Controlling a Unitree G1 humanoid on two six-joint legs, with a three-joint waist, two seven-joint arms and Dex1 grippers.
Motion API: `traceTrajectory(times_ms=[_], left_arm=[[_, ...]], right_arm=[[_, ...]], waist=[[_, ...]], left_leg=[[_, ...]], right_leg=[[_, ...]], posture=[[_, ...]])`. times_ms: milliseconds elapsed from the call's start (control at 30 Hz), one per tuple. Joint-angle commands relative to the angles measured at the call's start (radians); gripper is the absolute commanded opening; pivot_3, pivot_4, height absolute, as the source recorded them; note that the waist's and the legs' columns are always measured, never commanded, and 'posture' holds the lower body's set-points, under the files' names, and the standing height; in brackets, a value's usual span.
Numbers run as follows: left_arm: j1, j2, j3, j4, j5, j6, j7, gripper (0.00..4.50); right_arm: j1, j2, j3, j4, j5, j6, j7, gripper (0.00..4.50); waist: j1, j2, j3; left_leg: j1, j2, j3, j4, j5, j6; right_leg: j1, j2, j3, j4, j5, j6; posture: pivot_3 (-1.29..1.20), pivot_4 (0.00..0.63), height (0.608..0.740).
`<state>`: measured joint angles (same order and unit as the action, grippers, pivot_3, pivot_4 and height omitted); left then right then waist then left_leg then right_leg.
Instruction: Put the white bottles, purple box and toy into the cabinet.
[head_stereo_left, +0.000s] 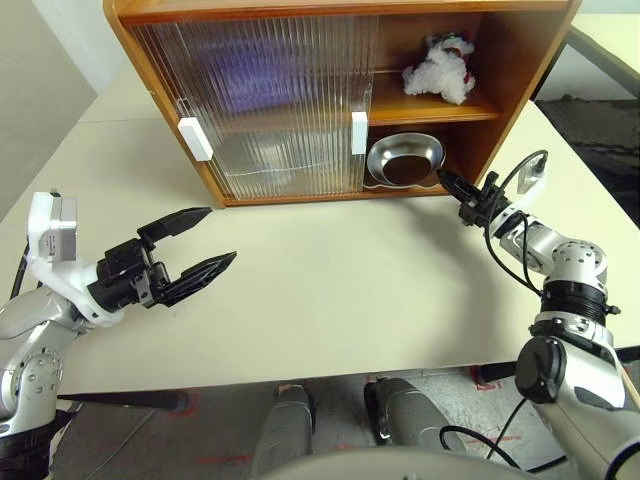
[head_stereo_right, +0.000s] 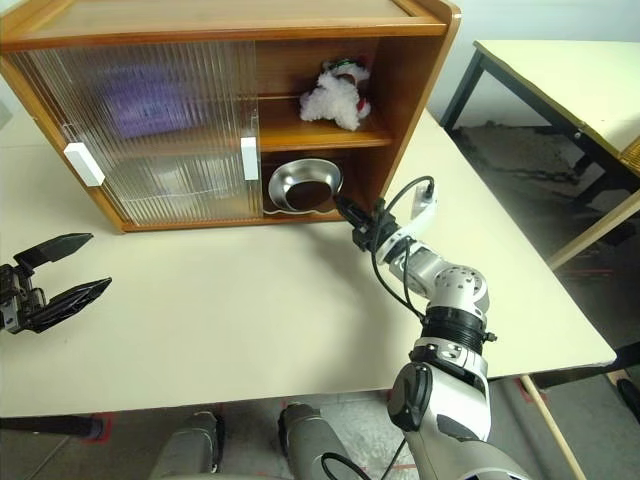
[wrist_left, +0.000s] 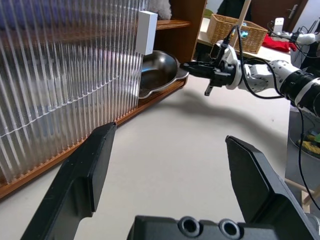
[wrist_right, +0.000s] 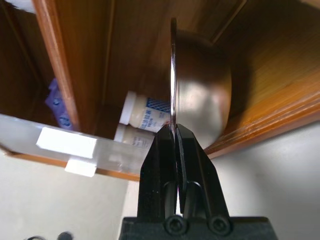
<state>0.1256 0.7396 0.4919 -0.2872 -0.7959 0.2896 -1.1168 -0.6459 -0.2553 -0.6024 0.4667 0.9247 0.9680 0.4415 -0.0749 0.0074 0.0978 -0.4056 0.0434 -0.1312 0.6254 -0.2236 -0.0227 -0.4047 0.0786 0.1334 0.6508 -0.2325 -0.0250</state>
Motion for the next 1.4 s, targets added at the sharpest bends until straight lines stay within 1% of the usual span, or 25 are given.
traceTrajectory(times_ms=[33,233,400,733,933,1033,1167,1233,1267,1367,1400], left_arm=[[0.013,0.007,0.012,-0.021,-0.005,0.008,0.003,4.5],[0.006,0.008,0.005,-0.017,-0.005,0.009,0.002,4.5],[0.001,0.01,0.003,-0.021,-0.005,0.012,0.002,4.5],[0.023,0.025,0.045,-0.036,-0.015,0.025,0.002,4.5],[0.025,0.021,0.045,-0.04,-0.01,0.026,0.002,4.5],[0.025,0.019,0.044,-0.038,-0.009,0.024,0.001,4.5],[0.024,0.017,0.041,-0.033,-0.005,0.021,0.001,4.5],[0.024,0.016,0.041,-0.031,-0.004,0.019,0.001,4.5],[0.024,0.016,0.041,-0.031,-0.003,0.019,0.0,4.5],[0.022,0.016,0.04,-0.027,-0.001,0.016,-0.001,4.5],[0.022,0.015,0.04,-0.026,-0.001,0.015,-0.001,4.5]], right_arm=[[0.03,0.033,0.024,-0.075,-0.01,-0.026,-0.056,0.02],[0.014,0.064,0.044,-0.078,-0.022,-0.1,-0.097,0.02],[-0.011,0.08,0.075,-0.033,-0.076,-0.197,-0.127,0.02],[-0.091,0.109,0.115,0.122,-0.153,-0.359,-0.1,0.02],[-0.096,0.097,0.134,0.153,-0.172,-0.362,-0.084,0.02],[-0.094,0.094,0.135,0.165,-0.177,-0.364,-0.076,0.74],[-0.101,0.085,0.138,0.204,-0.19,-0.381,-0.058,2.11],[-0.11,0.077,0.138,0.233,-0.2,-0.396,-0.045,2.91],[-0.116,0.073,0.138,0.247,-0.205,-0.405,-0.037,3.2],[-0.13,0.061,0.139,0.283,-0.214,-0.424,-0.015,4.33],[-0.133,0.055,0.139,0.289,-0.217,-0.427,-0.007,4.46]], waist=[[0.0,0.0,0.0],[0.0,0.0,0.0],[0.0,0.0,0.0],[0.002,0.0,0.0],[0.004,0.0,0.0],[0.005,0.0,0.0],[0.006,0.0,0.0],[0.006,0.0,0.0],[0.006,0.0,0.0],[0.006,0.0,0.0],[0.006,0.0,0.0]], left_leg=[[0.0,0.0,0.0,0.0,0.0,0.0],[-0.001,0.0,0.0,0.0,0.0,0.0],[-0.002,0.001,0.0,0.0,0.0,0.0],[-0.003,0.001,0.0,-0.001,-0.002,0.002],[-0.003,0.002,0.0,-0.001,-0.002,0.003],[-0.003,0.002,0.0,-0.001,-0.002,0.003],[-0.003,0.002,0.0,-0.001,-0.002,0.003],[-0.003,0.002,0.0,-0.001,-0.002,0.003],[-0.003,0.002,0.0,-0.001,-0.002,0.003],[-0.003,0.002,0.0,0.0,-0.002,0.003],[-0.003,0.002,0.0,0.0,-0.002,0.003]], right_leg=[[0.0,0.0,0.0,0.0,0.0,0.0],[-0.001,0.0,0.0,0.0,0.0,-0.001],[-0.003,0.0,0.0,0.0,0.0,-0.002],[-0.005,0.0,0.0,0.0,0.001,-0.003],[-0.005,0.0,0.0,0.0,0.002,-0.004],[-0.005,0.0,0.0,0.0,0.002,-0.004],[-0.006,0.0,-0.001,0.0,0.002,-0.004],[-0.006,0.0,-0.001,0.0,0.002,-0.004],[-0.006,0.0,-0.001,0.0,0.003,-0.004],[-0.006,0.0,-0.001,0.0,0.003,-0.004],[-0.006,0.0,-0.002,0.0,0.003,-0.004]], posture=[[-0.1,0.139,0.74],[-0.11,0.143,0.74],[-0.1,0.14,0.74],[-0.08,0.133,0.74],[-0.08,0.133,0.74],[-0.08,0.129,0.74],[-0.08,0.125,0.74],[-0.08,0.125,0.74],[-0.08,0.125,0.74],[-0.08,0.118,0.74],[-0.08,0.118,0.74]])
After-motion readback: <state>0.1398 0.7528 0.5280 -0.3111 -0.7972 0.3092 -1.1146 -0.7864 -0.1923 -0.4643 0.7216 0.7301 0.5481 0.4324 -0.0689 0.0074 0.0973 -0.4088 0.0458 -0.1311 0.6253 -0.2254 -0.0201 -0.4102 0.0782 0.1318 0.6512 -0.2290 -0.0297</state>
